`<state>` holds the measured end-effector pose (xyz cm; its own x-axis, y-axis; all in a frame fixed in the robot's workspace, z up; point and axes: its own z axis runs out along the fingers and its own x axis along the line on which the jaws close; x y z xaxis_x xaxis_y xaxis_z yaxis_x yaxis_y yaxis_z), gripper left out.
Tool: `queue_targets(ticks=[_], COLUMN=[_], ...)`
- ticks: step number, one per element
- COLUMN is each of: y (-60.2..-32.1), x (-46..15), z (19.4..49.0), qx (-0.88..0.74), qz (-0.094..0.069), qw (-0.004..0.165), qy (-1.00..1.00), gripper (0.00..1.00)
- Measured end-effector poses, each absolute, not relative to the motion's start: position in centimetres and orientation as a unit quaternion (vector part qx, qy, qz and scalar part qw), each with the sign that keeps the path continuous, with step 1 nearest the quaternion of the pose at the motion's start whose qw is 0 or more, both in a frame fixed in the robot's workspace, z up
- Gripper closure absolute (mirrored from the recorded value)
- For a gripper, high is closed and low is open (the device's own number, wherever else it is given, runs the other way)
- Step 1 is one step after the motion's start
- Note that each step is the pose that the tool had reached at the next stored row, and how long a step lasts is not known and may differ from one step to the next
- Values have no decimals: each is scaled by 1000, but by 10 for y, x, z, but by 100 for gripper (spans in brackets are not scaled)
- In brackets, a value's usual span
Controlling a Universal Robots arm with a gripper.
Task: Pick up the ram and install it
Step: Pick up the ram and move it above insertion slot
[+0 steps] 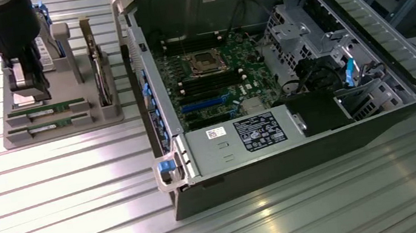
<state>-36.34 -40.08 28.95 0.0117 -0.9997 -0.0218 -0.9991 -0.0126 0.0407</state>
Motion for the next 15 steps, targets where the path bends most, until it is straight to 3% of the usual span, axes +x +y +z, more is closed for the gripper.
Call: queue_targets(ticks=[15], y=[-401], x=[-375], z=[282], qx=[711], qz=[-22], qw=[7], qy=[-703], gripper=[70])
